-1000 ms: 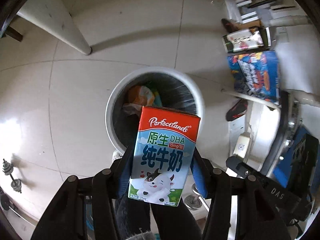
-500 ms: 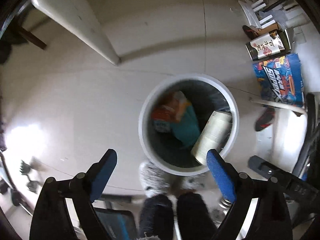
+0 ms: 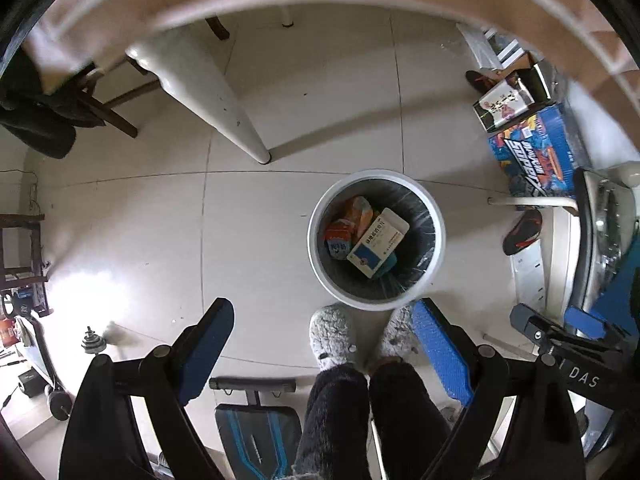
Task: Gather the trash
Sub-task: 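Carry carton and box over the bin and open both tools, then raise both tools back toward the table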
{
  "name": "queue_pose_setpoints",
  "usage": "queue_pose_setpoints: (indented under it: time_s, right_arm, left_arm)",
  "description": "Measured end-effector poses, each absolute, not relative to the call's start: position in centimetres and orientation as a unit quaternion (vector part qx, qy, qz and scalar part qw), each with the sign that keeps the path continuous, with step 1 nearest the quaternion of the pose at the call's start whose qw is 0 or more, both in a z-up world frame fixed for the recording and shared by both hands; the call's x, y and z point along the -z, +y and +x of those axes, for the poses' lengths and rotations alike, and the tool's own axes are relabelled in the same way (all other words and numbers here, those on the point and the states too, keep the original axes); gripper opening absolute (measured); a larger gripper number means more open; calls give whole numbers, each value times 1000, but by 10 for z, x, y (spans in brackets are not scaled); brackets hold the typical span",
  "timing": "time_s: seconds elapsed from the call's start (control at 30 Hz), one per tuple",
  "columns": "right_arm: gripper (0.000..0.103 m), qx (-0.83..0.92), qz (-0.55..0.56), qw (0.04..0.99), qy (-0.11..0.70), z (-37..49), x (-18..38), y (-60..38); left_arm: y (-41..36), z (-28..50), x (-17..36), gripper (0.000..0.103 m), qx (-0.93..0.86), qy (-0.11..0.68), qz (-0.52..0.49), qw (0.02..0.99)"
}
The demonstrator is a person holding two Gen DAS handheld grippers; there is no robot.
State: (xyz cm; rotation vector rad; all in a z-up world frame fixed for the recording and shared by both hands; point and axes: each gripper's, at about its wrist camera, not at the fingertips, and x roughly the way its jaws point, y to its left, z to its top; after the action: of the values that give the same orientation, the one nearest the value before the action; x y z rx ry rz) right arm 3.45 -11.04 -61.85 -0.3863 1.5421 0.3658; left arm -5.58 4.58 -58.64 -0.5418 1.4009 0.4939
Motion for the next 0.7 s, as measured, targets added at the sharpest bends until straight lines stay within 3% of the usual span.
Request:
queue_pose_setpoints:
  time_s: [0.4, 0.7]
  right_arm:
    - [103, -190, -179, 696, 668, -18, 467, -110]
    - [103, -195, -119, 729, 645, -26, 354, -95]
  left_arm:
    - [30, -93, 463, 92, -212, 605, -254, 724]
    - [44, -97, 368, 92, -236, 560, -240, 757]
